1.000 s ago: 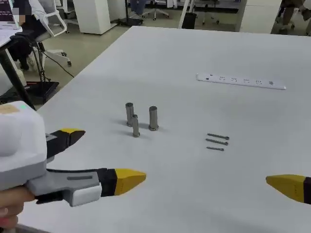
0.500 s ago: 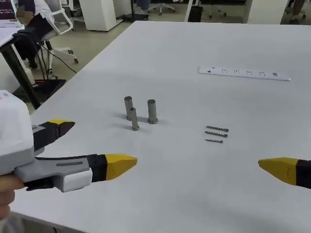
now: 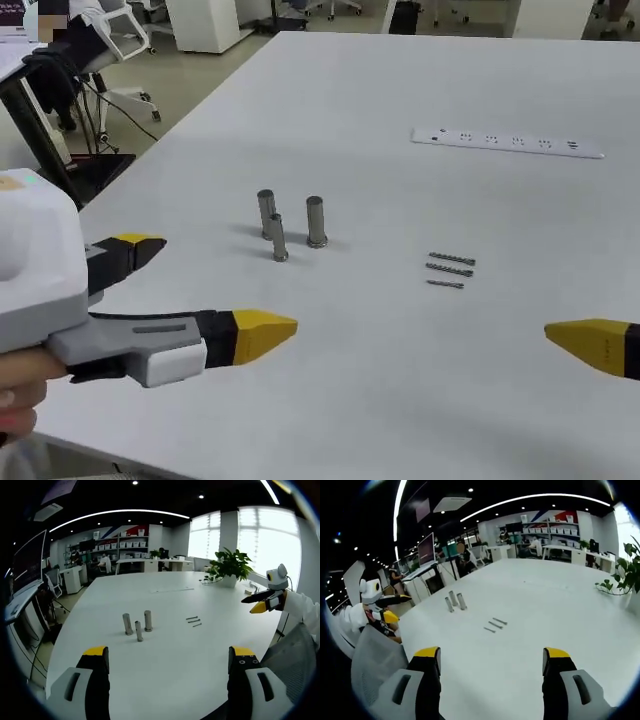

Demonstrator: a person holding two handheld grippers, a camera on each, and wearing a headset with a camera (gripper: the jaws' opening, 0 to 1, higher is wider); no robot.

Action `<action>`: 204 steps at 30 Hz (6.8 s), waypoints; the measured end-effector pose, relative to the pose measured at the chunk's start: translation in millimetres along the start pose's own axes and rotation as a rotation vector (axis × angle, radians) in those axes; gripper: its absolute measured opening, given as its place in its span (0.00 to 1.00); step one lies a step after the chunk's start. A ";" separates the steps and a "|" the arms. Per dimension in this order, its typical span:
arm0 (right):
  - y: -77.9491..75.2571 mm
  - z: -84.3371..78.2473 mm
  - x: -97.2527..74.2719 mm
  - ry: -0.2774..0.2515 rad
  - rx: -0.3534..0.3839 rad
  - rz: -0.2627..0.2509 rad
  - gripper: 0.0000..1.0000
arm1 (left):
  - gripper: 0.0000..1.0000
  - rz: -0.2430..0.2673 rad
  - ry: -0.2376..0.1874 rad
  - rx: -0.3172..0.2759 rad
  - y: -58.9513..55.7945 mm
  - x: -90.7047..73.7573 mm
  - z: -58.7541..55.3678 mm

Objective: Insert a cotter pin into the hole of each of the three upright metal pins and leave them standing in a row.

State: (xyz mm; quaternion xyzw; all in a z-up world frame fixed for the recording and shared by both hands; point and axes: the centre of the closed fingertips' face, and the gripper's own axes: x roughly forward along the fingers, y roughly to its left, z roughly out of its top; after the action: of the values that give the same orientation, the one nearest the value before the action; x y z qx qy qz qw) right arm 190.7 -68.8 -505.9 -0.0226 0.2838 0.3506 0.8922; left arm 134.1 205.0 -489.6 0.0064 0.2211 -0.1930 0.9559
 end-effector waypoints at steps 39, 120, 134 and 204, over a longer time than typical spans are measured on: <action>1.7 -12.7 20.3 0.091 -0.014 -0.018 0.81 | 0.73 -0.039 0.025 0.054 50.0 46.5 14.2; -20.2 -25.7 34.1 0.115 0.062 -0.003 0.80 | 0.06 0.055 0.132 -0.072 38.2 128.0 -5.8; -20.9 -29.5 37.7 0.129 0.054 -0.001 0.81 | 0.06 0.019 0.122 -0.019 -1.3 129.8 2.9; -4.0 -27.2 37.6 0.127 0.033 0.014 0.82 | 0.06 0.139 0.101 0.010 -37.0 131.8 -23.9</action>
State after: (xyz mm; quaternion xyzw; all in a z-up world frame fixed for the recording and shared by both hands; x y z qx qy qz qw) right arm 202.2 -55.3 -549.0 -0.0280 0.3458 0.3501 0.8701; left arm 219.4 124.8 -564.5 0.0362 0.2674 -0.1270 0.9545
